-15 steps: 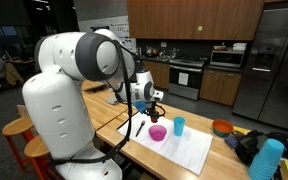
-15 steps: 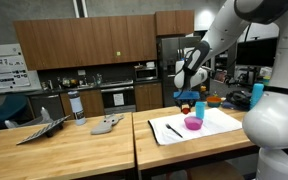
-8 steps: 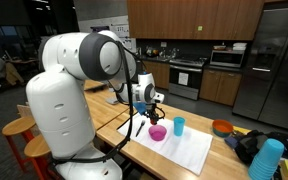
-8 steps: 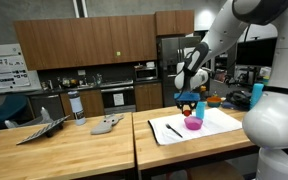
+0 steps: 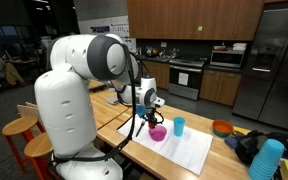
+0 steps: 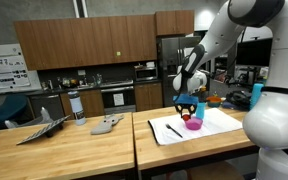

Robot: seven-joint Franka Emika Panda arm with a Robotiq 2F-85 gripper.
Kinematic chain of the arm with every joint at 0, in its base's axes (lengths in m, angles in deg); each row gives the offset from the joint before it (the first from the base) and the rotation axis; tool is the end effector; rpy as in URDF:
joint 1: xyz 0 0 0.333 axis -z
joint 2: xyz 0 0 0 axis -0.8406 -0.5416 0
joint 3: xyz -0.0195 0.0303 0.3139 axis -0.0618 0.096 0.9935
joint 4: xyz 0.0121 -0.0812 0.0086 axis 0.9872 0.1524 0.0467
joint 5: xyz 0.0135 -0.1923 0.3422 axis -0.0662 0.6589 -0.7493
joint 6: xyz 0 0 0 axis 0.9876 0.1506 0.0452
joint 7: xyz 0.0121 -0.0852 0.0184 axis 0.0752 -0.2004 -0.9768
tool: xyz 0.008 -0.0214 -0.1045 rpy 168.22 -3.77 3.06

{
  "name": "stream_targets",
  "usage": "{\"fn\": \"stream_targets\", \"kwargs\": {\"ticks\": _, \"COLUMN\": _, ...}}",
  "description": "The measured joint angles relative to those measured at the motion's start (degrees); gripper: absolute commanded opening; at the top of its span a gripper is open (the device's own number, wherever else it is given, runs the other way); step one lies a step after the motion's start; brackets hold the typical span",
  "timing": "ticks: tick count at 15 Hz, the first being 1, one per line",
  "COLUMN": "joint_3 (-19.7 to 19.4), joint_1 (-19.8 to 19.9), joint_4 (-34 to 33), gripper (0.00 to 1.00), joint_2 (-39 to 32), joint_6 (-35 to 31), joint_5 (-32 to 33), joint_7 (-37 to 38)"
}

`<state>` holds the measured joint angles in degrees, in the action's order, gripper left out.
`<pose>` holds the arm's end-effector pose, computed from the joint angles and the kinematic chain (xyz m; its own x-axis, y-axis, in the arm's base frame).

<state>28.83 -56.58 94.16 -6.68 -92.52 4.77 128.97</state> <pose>0.4806 0.0351 0.2986 0.7983 -0.5955 0.0898 -0.5969 -0.8022 -0.0142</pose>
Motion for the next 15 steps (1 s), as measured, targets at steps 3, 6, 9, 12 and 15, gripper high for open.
{"fn": "stream_targets", "kwargs": {"ticks": 3, "joint_3": -0.62, "joint_1": -0.04, "joint_4": -0.01, "gripper": 0.27, "joint_2": -0.97, "joint_6": 0.0, "joint_5": -1.9, "joint_7": -0.72}}
{"fn": "stream_targets", "kwargs": {"ticks": 6, "joint_3": -1.56, "joint_1": -0.03, "joint_4": 0.0, "gripper": 0.27, "joint_2": -1.25, "joint_6": 0.0, "joint_5": -2.33, "joint_7": -1.03}}
{"fn": "stream_targets", "kwargs": {"ticks": 9, "joint_3": -2.38, "joint_1": -0.01, "joint_4": 0.01, "gripper": 0.27, "joint_2": -1.25, "joint_6": 0.0, "joint_5": -2.92, "joint_7": -1.22}}
{"fn": "stream_targets", "kwargs": {"ticks": 12, "joint_3": -3.16, "joint_1": 0.0, "joint_4": 0.06, "gripper": 0.52, "joint_2": -1.25, "joint_6": 0.0, "joint_5": -3.07, "joint_7": -1.22}}
{"fn": "stream_targets", "kwargs": {"ticks": 15, "joint_3": -3.54, "joint_1": 0.0, "joint_4": 0.07, "gripper": 0.52, "joint_2": -1.25, "joint_6": 0.0, "joint_5": -3.07, "joint_7": -1.22}}
